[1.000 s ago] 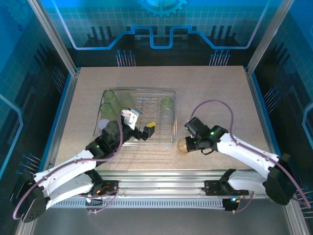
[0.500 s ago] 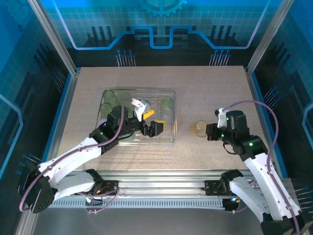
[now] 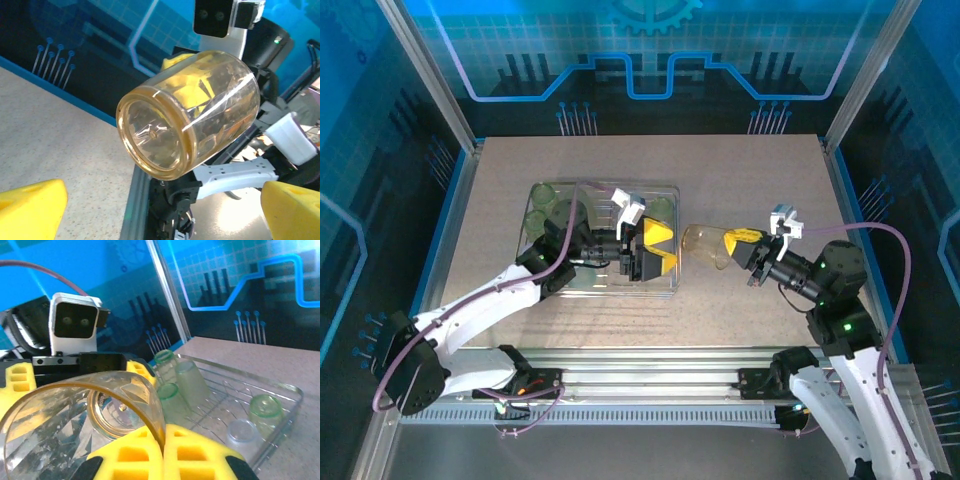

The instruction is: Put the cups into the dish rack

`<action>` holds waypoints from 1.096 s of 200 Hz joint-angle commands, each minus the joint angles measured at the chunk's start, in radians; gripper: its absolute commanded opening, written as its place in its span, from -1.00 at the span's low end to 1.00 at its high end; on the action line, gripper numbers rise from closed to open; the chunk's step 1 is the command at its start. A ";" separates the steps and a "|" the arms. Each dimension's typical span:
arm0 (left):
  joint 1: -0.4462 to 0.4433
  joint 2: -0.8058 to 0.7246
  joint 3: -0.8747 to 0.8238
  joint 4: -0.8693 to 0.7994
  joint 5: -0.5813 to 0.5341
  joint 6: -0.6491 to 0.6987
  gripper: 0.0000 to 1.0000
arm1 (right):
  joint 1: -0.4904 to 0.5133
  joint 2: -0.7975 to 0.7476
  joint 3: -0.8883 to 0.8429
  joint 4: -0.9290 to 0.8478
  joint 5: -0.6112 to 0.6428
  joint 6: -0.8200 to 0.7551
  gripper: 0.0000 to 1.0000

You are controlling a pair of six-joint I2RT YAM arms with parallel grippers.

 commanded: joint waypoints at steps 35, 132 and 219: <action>-0.003 0.027 0.023 0.187 0.110 -0.110 0.98 | -0.010 0.060 -0.004 0.199 -0.127 0.070 -1.00; -0.004 0.102 0.064 0.301 0.162 -0.223 0.93 | 0.016 0.130 -0.013 0.241 -0.151 0.103 -1.00; -0.004 0.118 0.079 0.318 0.224 -0.250 0.71 | 0.038 0.194 0.007 0.183 -0.129 0.057 -1.00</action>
